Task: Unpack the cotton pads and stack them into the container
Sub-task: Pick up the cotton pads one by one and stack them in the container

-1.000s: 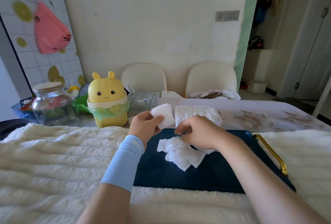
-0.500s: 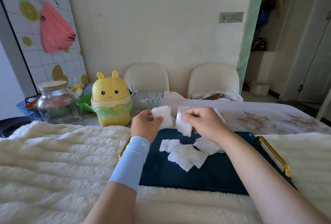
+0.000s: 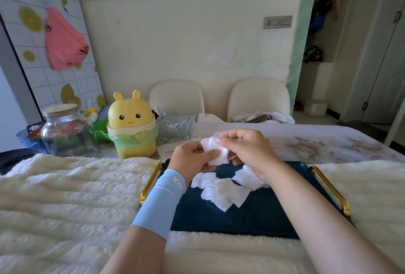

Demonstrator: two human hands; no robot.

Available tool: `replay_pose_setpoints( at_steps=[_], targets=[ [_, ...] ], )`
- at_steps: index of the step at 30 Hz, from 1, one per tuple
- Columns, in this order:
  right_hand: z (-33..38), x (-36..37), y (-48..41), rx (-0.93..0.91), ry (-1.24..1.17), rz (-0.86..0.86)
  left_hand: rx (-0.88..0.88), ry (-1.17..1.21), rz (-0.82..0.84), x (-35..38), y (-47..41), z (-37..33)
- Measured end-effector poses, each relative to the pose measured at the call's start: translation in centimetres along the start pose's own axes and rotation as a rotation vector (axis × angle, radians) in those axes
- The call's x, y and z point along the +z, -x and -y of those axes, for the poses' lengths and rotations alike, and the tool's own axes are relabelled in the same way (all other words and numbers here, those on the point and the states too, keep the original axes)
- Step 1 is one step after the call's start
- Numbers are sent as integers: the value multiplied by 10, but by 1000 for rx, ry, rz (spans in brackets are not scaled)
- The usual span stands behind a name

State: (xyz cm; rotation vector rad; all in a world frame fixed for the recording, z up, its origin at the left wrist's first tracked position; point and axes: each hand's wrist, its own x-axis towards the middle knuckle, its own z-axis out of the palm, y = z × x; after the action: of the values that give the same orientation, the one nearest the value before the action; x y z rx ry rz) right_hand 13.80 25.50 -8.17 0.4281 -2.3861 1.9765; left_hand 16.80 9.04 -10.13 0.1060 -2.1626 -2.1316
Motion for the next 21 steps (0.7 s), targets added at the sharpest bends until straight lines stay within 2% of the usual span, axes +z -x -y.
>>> replay_pose_setpoints(
  at_steps=[3, 7, 13, 17, 21],
  targets=[
    [1, -1, 1, 63, 0, 64, -21, 94, -30, -2, -1, 0],
    [2, -3, 2, 63, 7, 28, -78, 229, -7, -3, -1, -2],
    [4, -12, 0, 21, -41, 22, -93, 223, -83, -7, -4, 1],
    [7, -9, 1, 26, -1, 124, -95, 169, 63, -8, -2, 1],
    [6, -6, 0, -2, 87, 64, -98, 178, 116, -5, -1, 0]
  ],
)
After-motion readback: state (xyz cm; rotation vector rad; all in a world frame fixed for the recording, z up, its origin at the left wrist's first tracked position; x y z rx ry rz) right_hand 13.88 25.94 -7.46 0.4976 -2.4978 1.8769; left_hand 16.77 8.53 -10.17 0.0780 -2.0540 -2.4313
